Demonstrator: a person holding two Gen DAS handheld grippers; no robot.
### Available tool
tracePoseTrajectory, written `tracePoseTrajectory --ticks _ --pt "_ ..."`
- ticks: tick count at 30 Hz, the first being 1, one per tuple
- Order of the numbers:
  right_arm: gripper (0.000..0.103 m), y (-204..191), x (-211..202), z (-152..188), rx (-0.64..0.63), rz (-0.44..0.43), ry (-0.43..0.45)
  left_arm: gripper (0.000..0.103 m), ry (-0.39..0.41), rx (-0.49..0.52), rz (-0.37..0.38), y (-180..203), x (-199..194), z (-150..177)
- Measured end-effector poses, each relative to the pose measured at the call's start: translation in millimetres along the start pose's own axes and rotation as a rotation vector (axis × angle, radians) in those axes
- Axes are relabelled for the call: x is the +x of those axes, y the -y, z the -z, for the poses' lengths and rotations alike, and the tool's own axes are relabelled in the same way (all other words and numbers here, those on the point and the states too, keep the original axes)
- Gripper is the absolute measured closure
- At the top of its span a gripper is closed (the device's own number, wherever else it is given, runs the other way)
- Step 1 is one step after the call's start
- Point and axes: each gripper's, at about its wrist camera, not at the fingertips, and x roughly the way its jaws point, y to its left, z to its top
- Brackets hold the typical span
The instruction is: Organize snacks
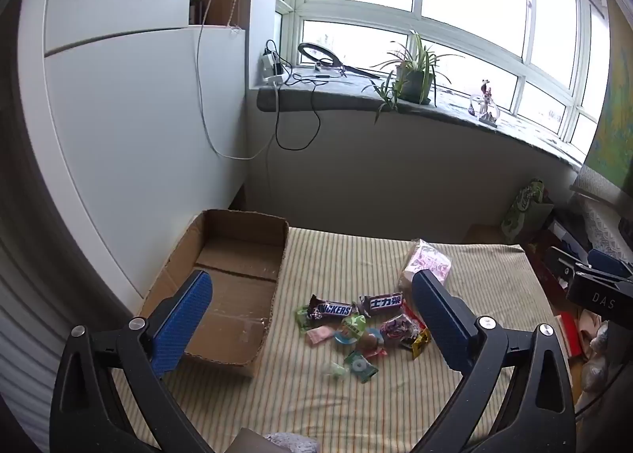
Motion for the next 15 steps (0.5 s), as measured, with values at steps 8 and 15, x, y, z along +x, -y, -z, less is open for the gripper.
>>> tracePoseTrajectory --ticks 8,15 --pt "0.0 -3.4 -1.0 2.5 0.001 -0.006 0.022 0.002 0.013 0.0 0.006 0.5 0.4 2.3" --pt "0.0 -2.0 0.6 3.4 0.003 -0.005 0.028 0.002 0.002 -0.002 -0.016 5.7 -0.1 0.7"
